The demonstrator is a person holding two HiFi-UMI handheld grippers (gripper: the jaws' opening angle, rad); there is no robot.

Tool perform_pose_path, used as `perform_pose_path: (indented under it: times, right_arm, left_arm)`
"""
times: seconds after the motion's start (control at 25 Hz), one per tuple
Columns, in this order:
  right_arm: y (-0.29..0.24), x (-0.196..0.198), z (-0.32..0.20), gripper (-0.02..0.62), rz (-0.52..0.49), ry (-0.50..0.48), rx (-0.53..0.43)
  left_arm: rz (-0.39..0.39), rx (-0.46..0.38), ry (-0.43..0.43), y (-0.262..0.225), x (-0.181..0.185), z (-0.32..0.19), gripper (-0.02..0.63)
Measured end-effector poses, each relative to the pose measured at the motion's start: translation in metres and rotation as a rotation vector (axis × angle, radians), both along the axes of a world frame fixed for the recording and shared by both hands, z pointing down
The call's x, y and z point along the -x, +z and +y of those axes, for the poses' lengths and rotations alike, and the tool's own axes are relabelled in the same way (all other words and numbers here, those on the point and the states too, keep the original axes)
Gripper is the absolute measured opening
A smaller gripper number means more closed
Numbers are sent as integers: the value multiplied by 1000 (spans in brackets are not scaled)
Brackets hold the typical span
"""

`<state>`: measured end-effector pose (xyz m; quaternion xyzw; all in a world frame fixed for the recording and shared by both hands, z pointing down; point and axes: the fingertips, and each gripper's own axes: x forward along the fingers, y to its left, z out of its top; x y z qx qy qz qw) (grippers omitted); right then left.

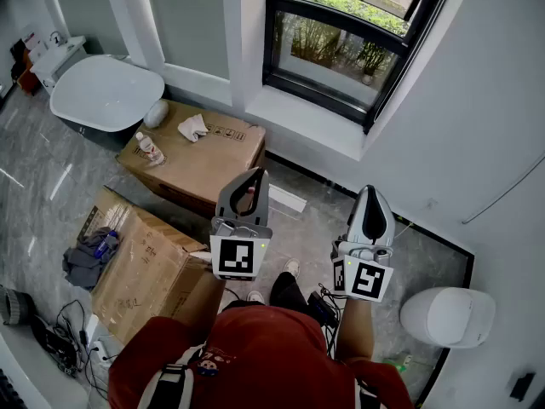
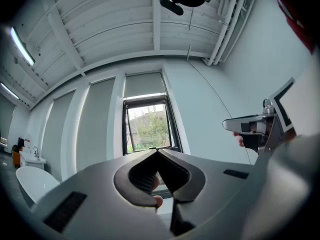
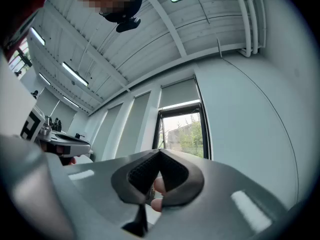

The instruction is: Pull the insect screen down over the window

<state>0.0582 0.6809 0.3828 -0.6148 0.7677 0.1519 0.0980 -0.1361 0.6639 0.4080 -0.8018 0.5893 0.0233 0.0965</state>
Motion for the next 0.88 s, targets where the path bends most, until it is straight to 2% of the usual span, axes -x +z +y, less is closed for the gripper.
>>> perform_pose_path:
  times: [0.2, 0.4, 0.6, 0.88]
  right_arm:
    - [2, -8, 1, 9, 6, 7, -1]
    - [11, -16, 2, 9, -19, 26, 16]
    - [18, -18, -6, 9, -40, 35, 28]
    - [23, -20, -34, 9, -31, 32, 46]
  left_arm:
    - [20, -26, -14, -5, -6, -2, 6]
    - [3, 21, 16, 10, -12, -2, 6]
    - [21, 42, 18, 18, -11, -9, 6]
    - [10, 61, 11, 23, -13, -36, 6]
